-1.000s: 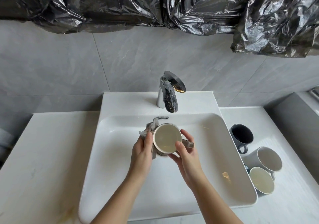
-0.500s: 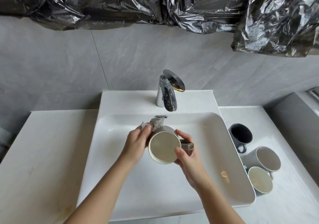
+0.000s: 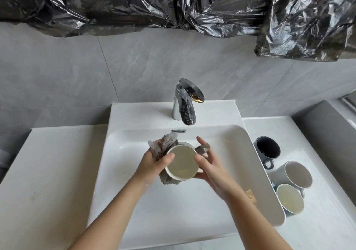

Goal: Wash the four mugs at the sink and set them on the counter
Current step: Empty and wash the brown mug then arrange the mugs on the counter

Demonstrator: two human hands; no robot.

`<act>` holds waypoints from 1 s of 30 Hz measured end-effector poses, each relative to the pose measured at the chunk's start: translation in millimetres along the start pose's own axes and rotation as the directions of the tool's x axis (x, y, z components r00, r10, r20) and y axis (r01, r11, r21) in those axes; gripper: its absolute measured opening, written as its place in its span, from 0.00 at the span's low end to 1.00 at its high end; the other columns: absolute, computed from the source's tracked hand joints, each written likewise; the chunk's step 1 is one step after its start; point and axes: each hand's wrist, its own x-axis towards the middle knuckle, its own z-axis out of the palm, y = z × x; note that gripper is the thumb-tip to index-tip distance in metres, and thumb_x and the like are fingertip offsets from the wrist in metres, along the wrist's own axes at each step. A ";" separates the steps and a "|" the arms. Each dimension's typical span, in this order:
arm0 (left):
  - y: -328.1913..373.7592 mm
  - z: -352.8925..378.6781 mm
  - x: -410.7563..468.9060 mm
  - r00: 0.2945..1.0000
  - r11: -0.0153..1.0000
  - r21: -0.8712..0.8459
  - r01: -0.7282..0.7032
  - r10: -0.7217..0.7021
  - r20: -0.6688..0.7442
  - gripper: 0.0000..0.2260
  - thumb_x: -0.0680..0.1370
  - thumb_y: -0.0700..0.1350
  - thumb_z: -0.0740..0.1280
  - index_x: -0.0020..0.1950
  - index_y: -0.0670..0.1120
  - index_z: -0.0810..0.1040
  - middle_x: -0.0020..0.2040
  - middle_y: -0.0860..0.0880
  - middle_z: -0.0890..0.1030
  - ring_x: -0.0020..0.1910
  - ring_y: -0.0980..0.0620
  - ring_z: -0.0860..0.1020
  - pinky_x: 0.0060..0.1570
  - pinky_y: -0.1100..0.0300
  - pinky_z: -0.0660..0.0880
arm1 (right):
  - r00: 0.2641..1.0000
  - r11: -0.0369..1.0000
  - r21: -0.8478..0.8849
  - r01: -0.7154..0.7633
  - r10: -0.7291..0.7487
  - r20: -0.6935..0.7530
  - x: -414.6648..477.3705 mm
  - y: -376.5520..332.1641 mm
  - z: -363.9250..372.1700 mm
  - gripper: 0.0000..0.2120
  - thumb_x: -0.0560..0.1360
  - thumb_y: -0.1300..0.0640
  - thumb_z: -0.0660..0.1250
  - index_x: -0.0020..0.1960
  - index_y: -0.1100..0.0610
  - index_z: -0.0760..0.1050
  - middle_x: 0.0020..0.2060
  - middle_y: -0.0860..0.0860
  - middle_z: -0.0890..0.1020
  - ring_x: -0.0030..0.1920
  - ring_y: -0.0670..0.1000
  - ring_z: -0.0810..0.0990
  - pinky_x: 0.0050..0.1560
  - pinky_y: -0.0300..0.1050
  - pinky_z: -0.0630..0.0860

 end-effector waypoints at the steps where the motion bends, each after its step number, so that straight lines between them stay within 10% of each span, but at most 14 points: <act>1: -5.5 5.1 -3.3 0.999 0.999 -0.046 0.001 -0.002 -0.040 0.18 0.66 0.56 0.71 0.52 0.50 0.81 0.42 0.40 0.83 0.38 0.40 0.82 0.32 0.54 0.77 | 0.999 0.999 0.048 -0.020 0.021 -0.024 -0.8 6.3 3.2 0.40 0.64 0.42 0.74 0.72 0.40 0.61 0.57 0.51 0.83 0.59 0.53 0.81 0.53 0.54 0.81; 8: -39.8 24.2 -14.8 0.956 0.997 -0.077 0.015 -0.037 -0.290 0.25 0.65 0.61 0.70 0.52 0.44 0.80 0.43 0.39 0.83 0.41 0.41 0.80 0.39 0.44 0.78 | 0.999 0.986 0.166 -0.014 0.020 -0.035 -11.4 23.2 13.6 0.34 0.66 0.39 0.76 0.66 0.53 0.75 0.62 0.60 0.79 0.63 0.58 0.78 0.64 0.57 0.76; 13: -34.1 6.3 -15.5 0.948 0.936 0.314 -0.157 0.232 -0.218 0.17 0.74 0.58 0.64 0.59 0.54 0.79 0.53 0.53 0.83 0.54 0.56 0.80 0.55 0.61 0.74 | 0.995 0.993 0.111 -0.034 0.045 -0.092 -7.9 23.4 7.3 0.28 0.65 0.42 0.76 0.60 0.53 0.78 0.53 0.55 0.81 0.54 0.54 0.81 0.54 0.49 0.79; 17: -31.0 -6.7 -9.7 0.989 0.948 0.308 -0.081 0.114 -0.092 0.20 0.74 0.67 0.62 0.54 0.54 0.80 0.41 0.48 0.79 0.40 0.51 0.75 0.44 0.53 0.71 | 0.997 0.998 0.062 -0.023 0.028 -0.079 -11.6 22.9 5.9 0.29 0.63 0.43 0.75 0.62 0.50 0.77 0.52 0.50 0.83 0.52 0.48 0.82 0.49 0.44 0.79; 23: -15.7 3.6 -11.6 0.979 0.927 0.322 -0.192 0.202 0.002 0.23 0.75 0.64 0.62 0.62 0.51 0.78 0.50 0.56 0.83 0.48 0.60 0.78 0.50 0.62 0.73 | 0.995 1.000 0.002 -0.016 0.016 -0.102 -11.0 16.6 0.1 0.28 0.61 0.42 0.73 0.60 0.48 0.78 0.51 0.51 0.83 0.49 0.45 0.83 0.44 0.42 0.79; 26: -15.8 0.0 -4.5 0.981 0.908 0.378 -0.181 0.191 0.010 0.29 0.73 0.71 0.60 0.53 0.46 0.79 0.40 0.42 0.80 0.40 0.46 0.76 0.44 0.48 0.72 | 0.999 0.997 -0.071 -0.007 0.004 -0.048 -11.8 13.2 -1.5 0.33 0.61 0.43 0.73 0.64 0.50 0.75 0.50 0.46 0.83 0.49 0.45 0.82 0.44 0.40 0.78; 30: -8.5 4.8 -7.7 0.978 0.905 0.372 -0.209 0.201 0.062 0.20 0.75 0.62 0.63 0.56 0.49 0.79 0.38 0.57 0.78 0.35 0.59 0.74 0.39 0.62 0.70 | 0.998 0.993 -0.113 -0.023 0.016 -0.060 -7.4 8.7 -6.5 0.33 0.60 0.41 0.72 0.64 0.49 0.75 0.51 0.49 0.83 0.48 0.46 0.82 0.45 0.42 0.79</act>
